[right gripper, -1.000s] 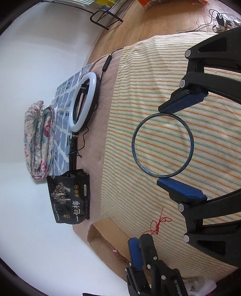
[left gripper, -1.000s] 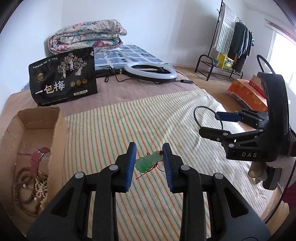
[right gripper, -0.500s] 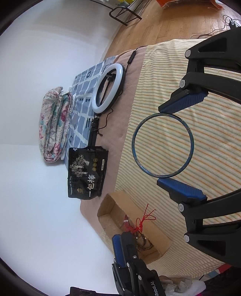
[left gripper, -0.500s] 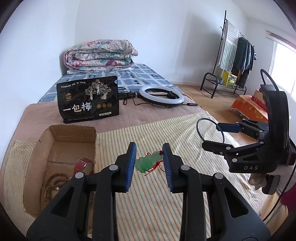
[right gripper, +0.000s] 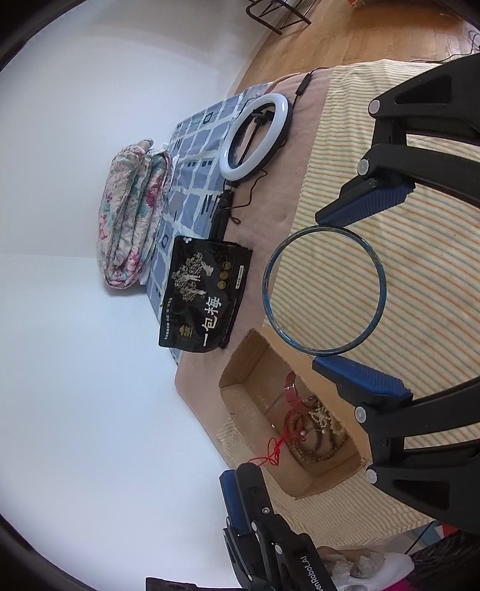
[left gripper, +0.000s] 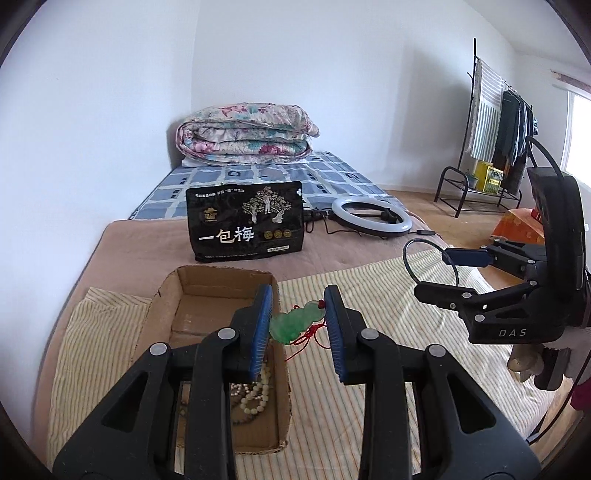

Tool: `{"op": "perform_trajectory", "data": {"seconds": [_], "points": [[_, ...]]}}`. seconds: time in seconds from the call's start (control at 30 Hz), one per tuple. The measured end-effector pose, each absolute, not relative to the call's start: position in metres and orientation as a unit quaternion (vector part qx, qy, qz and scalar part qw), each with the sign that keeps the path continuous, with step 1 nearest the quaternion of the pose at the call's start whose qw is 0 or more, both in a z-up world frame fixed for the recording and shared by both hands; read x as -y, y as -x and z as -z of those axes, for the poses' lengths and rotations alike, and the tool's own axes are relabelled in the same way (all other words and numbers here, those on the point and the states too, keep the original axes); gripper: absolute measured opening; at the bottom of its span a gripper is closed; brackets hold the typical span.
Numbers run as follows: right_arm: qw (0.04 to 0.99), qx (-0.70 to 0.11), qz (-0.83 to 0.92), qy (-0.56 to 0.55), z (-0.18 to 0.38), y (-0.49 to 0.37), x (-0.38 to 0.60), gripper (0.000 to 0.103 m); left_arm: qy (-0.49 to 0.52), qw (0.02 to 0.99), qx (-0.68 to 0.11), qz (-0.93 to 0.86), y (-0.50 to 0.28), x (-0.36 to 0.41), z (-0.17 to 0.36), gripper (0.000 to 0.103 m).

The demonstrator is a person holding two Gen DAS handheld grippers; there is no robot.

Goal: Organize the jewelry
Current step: 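Carry the jade pendant and bangle into the box and open both grippers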

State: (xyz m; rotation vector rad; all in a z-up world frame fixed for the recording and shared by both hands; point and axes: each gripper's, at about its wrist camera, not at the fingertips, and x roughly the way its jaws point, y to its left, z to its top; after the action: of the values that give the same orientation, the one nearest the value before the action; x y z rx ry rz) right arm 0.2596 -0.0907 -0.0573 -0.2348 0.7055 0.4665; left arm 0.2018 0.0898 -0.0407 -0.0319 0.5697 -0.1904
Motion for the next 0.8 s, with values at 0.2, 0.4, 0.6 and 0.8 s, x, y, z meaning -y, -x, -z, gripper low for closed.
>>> {"op": "perform_trajectory", "data": {"seconds": [0.2,0.4,0.6,0.8], "points": [[0.904,-0.337,-0.242,0.107,0.052,-0.266,0.062,0.073,0.017,0.957,-0.28,0.074,-0.201,-0.114,0.039,0.028],[0.899,-0.342,-0.26,0.088,0.055,-0.281,0.035,0.073,0.028,0.958,-0.28,0.054,-0.204,-0.142,0.041,0.028],[0.891,-0.353,-0.276,0.078,0.064,-0.297,0.01,0.073,0.039,0.956,-0.288,0.042,-0.211,-0.16,0.049,0.028],[0.883,-0.366,-0.28,0.085,0.078,-0.311,-0.014,0.073,0.043,0.953,-0.298,0.038,-0.215,-0.168,0.061,0.028]]}}
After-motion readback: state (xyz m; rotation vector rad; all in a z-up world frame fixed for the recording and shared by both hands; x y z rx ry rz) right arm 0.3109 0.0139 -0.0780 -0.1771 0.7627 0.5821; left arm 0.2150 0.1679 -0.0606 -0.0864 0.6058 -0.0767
